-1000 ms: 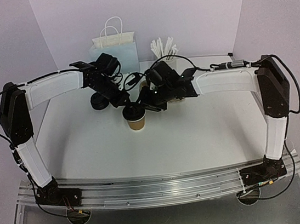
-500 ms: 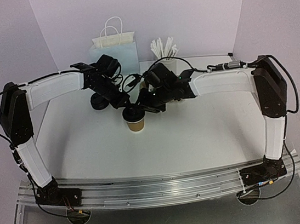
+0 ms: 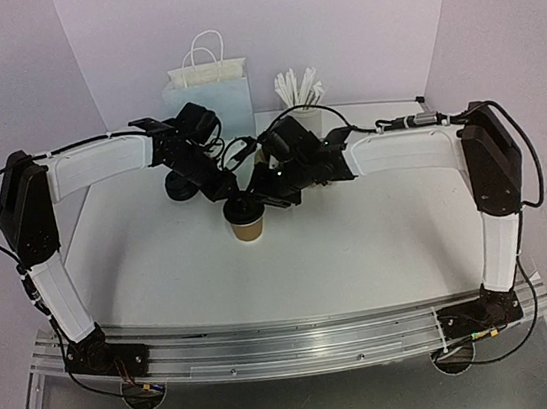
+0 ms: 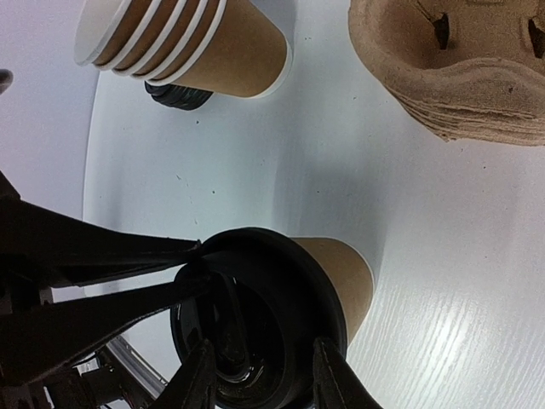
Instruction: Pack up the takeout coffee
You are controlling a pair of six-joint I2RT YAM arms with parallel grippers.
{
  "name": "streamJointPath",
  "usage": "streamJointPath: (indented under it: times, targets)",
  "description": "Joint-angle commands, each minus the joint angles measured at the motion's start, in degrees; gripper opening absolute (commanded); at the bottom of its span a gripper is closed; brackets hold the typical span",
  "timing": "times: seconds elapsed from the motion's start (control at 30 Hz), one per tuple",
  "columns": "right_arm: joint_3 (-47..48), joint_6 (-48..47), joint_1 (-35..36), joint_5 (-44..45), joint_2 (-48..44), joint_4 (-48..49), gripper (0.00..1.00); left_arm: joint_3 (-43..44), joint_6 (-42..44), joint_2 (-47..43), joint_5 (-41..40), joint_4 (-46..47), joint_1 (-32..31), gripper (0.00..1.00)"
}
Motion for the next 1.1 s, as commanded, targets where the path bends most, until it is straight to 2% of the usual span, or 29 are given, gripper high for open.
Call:
streamJointPath:
  times: [0.0,0.23,0.67,0.77,0.87,1.07]
  targets:
    - [1.3,-1.0,0.9,0.8,1.8,-3.9,0.36,1.9,0.4,-1.9,2.0,-0.5,-1.1,0.16]
    - [2.2,-2.9,1.0,2.3,0.7,-5.3,0.36,1.4,3.8,-5.6,3.9,-0.7,-1.0,0.35]
    - [4.4,-4.2,0.9,3.3,0.9,-6.9,0.36,-0.1,9.4,-8.1,8.0,1.3,1.4,0.56]
    - [3.9,-4.2,1.0,4.0,0.5,-7.5,0.36,-0.2,12.6,-9.0,9.4,1.0,2.3,0.57]
    - [4.2,-4.9,1.0,4.5,0.2,-7.7,0.36,-3.1,20.1,-11.7,13.3,1.7,3.7,0.57]
    - [5.9,-6.4,0.9,4.2,0.8,-8.0,0.36,-14.0,37.7,-20.2,22.3,8.8,7.1,0.46]
